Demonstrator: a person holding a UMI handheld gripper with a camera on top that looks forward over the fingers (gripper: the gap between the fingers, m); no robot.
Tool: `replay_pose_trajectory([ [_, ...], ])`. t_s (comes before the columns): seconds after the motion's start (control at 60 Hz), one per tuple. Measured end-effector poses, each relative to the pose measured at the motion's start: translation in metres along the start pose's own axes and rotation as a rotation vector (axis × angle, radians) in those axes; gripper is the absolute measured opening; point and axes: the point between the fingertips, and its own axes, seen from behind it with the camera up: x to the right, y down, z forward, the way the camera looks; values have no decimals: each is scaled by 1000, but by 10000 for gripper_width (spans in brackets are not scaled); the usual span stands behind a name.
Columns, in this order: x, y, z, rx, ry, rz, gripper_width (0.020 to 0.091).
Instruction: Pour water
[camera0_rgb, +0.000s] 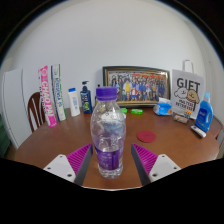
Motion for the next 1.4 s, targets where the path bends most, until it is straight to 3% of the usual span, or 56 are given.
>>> replay_pose_trajectory([
  [0.167,-4,2,26,63,38,-10,516],
  [0.25,-4,-2,26,107,51,-35,478],
  [0.383,-3,-2,26,118,76,-55,352],
  [0.517,-10,-5,26,95,78,-73,348],
  [0.683,-50,-53,24,146,5,36,350],
  [0.867,-100,-136,31,217,-163,389,349],
  [1.033,-132,-187,51,203,-328,848,348],
  [1.217,-134,-204,80,168,-490,1411,348],
  [1.4,-129,-200,102,143,-564,1729,348],
])
